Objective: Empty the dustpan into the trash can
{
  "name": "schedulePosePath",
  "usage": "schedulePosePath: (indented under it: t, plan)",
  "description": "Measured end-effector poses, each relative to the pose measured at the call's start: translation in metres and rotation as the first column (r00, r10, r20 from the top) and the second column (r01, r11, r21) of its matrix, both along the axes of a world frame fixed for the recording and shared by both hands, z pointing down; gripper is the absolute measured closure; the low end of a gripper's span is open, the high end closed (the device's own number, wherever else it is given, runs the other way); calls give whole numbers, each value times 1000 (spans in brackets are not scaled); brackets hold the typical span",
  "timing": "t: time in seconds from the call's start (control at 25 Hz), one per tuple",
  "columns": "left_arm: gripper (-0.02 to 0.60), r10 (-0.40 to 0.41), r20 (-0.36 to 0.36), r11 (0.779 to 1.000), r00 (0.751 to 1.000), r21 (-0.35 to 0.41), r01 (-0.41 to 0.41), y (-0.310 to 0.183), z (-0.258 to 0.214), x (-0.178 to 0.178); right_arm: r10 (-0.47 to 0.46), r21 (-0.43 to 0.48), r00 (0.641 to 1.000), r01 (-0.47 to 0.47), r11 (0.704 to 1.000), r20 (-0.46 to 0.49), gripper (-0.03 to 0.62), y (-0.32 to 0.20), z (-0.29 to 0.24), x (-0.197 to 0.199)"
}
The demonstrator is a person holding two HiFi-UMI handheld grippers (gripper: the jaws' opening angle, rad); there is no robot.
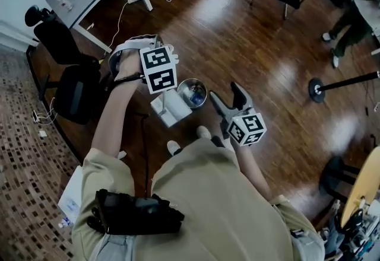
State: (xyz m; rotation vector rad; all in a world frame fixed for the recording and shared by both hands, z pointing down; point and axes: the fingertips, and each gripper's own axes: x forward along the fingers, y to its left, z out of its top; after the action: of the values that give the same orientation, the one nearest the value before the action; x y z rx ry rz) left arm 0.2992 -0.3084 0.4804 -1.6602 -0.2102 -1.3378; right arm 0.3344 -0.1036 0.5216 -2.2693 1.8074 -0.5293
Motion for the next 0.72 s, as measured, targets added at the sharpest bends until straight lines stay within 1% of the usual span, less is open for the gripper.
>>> schedulePosePath:
  t: [0.08,0.12,0.2,0.24,0.32,0.4,0.52,0.6,0.72]
  plan:
    - [581,-26,33,999,999,47,25,-14,4,-32,-37,6,999,37,999,-4,223,-16,-4,-13]
    - [581,-39,40,998,998,57,37,-19,7,-49,-58,8,998,58,998,-6,223,-25,-6,-21]
    - [581,-69,35,997,997,41,67,-27,8,-83,-101,10,995,101,995,-10,223,-42,-9,-37]
    - [581,-87,22,996,996,25,87,-30,6,-99,-123,11,992,123,992,-13,223,-50,-11,-45]
    - [581,-141,-30,990,990,-14,141,-35,-2,-127,-164,12,986,165,986,-22,223,-64,-15,-61]
    - [581,-203,-68,978,977,-58,200,-40,-6,-156,-196,14,980,196,980,-29,223,-75,-17,-74]
    - [581,-263,-66,962,962,-93,257,-47,0,-199,-227,15,974,227,974,-28,223,-90,-17,-89]
    - [581,-316,-77,943,946,-130,305,-50,5,-225,-255,19,966,256,967,-36,223,-100,-20,-99]
    - [581,-387,-108,911,916,-196,362,-48,11,-252,-287,24,957,289,957,-46,223,-113,-25,-108]
